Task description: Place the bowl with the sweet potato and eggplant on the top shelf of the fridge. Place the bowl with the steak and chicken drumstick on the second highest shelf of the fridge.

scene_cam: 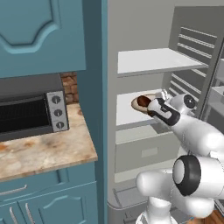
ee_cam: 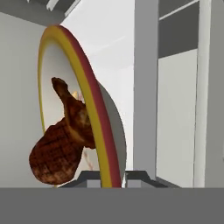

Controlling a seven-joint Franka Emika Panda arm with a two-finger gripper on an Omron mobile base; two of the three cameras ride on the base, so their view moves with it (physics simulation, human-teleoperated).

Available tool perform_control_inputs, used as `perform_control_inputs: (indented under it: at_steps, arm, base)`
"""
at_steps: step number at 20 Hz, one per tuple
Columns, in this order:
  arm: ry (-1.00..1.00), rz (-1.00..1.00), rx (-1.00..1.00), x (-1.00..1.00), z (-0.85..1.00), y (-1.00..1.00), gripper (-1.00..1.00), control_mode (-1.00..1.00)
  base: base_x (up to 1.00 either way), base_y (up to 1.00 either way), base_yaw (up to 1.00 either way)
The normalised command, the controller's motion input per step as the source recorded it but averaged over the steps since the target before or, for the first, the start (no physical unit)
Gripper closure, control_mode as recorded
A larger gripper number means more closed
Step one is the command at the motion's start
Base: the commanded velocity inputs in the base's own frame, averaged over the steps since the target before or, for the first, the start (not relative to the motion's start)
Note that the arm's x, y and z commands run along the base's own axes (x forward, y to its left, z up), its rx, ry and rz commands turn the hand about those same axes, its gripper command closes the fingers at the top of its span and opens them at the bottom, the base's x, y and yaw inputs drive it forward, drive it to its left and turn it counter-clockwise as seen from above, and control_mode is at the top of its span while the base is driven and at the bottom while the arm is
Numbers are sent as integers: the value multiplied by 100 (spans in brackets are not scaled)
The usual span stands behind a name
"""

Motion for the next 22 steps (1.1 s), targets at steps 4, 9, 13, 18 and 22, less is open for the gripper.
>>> perform_control_inputs:
  at_steps: [4,9,13,18,22]
  arm:
    - [9,-4,0,100,-28,4,100,-100]
    - [7,-1,-3,22,-1,13,-100,-100]
    - [1,-5,-1,-21,57,20,-100,-100]
    - [2,-7,-9,-52,100,29,-100,-100]
    - [6,0,-7,-82,100,17,-100,-100]
  base:
    - [0,0,0]
    - [0,0,0]
    - [0,0,0]
    - [0,0,0]
    - [0,0,0]
